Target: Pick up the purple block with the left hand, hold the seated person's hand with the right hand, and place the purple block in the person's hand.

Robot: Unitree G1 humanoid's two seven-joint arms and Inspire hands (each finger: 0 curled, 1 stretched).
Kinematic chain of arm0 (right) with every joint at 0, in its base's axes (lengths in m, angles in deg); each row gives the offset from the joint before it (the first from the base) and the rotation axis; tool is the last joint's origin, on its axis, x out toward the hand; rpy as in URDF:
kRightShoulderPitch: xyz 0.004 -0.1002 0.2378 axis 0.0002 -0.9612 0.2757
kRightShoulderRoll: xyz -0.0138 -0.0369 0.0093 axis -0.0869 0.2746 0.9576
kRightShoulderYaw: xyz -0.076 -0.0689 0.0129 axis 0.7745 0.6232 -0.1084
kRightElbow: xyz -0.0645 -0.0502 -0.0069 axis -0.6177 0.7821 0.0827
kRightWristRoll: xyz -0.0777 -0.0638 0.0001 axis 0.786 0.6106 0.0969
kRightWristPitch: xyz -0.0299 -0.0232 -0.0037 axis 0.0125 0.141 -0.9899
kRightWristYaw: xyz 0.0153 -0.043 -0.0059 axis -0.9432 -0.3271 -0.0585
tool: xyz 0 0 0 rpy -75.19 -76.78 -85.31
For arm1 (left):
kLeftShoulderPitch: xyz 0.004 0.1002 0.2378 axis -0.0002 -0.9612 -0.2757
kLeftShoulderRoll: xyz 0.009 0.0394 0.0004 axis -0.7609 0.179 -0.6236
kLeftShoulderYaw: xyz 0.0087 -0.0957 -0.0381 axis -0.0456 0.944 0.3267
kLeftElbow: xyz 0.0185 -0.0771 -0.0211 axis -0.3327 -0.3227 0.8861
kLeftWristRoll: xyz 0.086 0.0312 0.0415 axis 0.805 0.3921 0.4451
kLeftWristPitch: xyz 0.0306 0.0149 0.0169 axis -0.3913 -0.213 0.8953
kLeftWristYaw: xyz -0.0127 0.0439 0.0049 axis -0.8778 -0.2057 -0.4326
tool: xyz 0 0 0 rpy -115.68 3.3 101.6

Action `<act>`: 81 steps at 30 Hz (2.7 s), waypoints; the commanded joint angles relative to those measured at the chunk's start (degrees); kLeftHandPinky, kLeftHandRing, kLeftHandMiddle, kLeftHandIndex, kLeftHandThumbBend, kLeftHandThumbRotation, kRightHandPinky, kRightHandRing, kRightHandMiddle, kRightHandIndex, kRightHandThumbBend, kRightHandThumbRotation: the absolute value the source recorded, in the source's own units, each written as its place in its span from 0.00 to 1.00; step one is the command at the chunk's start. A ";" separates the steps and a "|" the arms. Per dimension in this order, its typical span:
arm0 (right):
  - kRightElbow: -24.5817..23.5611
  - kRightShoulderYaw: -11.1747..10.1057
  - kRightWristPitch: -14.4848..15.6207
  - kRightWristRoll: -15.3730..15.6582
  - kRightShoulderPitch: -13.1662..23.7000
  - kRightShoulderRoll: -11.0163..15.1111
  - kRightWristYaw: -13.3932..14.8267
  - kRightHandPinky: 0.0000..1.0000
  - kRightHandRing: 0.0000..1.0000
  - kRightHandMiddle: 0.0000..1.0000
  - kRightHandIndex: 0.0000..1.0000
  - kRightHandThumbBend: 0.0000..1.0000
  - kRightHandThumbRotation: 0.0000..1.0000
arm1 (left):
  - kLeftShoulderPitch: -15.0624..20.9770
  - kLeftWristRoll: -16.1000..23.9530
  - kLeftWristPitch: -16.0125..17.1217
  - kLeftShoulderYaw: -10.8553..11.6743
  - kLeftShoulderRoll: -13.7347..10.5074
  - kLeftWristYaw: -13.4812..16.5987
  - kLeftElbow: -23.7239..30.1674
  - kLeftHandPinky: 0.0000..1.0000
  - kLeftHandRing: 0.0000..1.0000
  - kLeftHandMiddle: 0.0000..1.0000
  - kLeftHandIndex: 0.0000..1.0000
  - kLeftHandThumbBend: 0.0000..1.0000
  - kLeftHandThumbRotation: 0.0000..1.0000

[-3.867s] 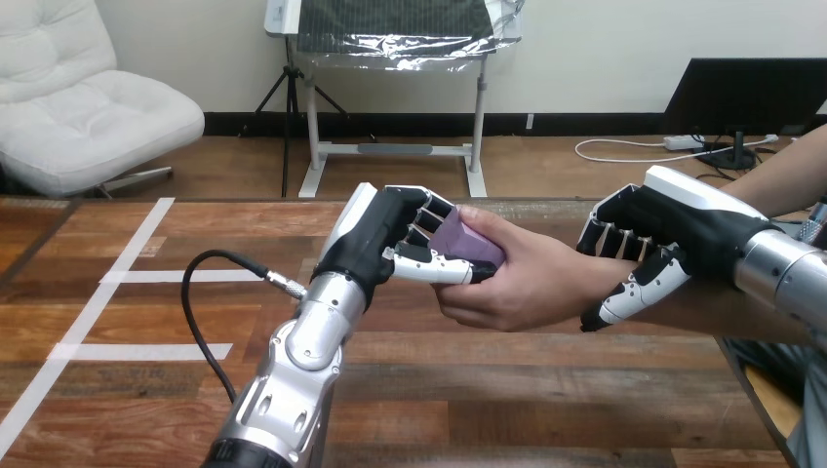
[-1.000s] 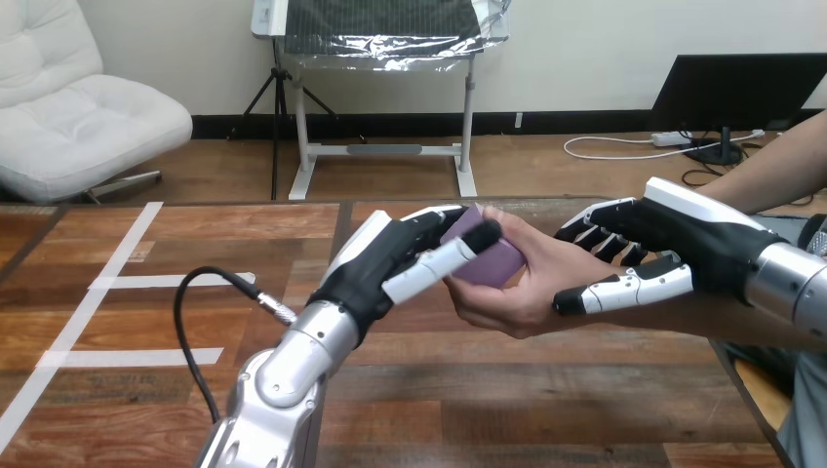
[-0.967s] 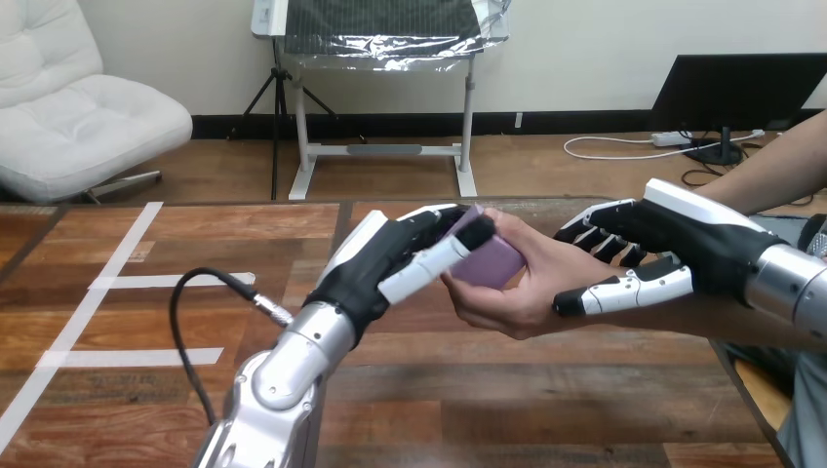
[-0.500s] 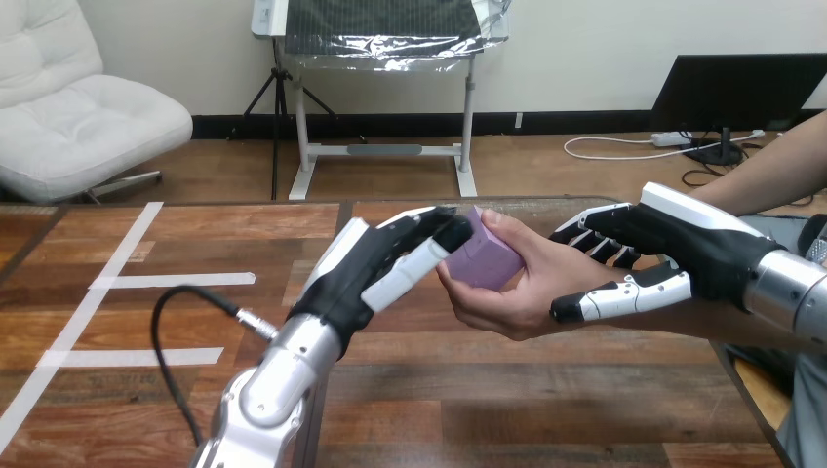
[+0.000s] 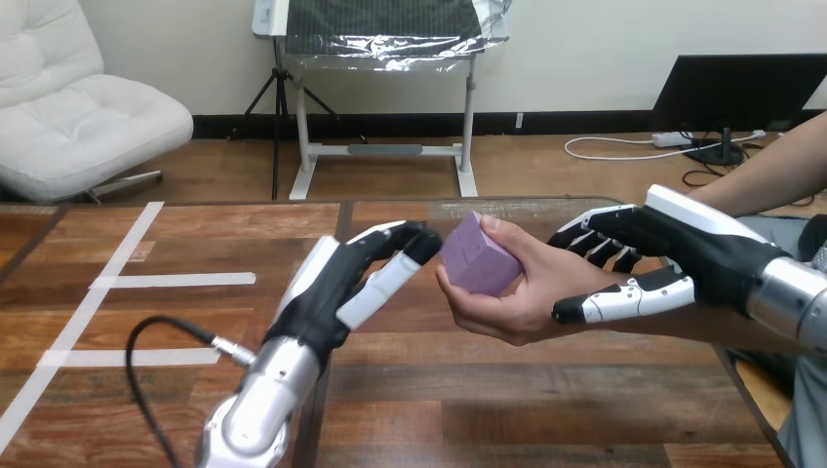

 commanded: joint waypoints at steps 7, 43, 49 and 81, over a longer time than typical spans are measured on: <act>0.78 -4.70 -5.02 -6.59 -3.17 -5.37 3.87 0.60 0.70 0.73 0.77 0.88 0.58 | -2.80 -1.23 5.69 3.19 0.02 4.11 6.81 0.86 0.84 0.83 0.81 0.78 1.00; -5.67 -11.55 -13.88 -23.80 -10.69 -20.83 9.90 0.76 0.83 0.83 0.86 0.92 0.97 | -26.87 -16.45 10.64 13.57 0.01 1.15 38.91 0.71 0.79 0.81 0.81 0.84 1.00; -10.45 -10.90 -13.77 -26.41 -12.88 -22.92 10.13 0.76 0.83 0.84 0.86 0.92 0.95 | -29.70 -18.26 12.23 14.34 0.92 1.62 42.10 0.66 0.78 0.78 0.79 0.81 1.00; -28.46 -4.88 -10.29 -36.76 -26.04 -32.33 6.25 0.79 0.83 0.84 0.84 0.92 0.92 | -34.37 -19.38 17.04 14.41 3.59 3.89 45.48 0.53 0.75 0.76 0.73 0.76 1.00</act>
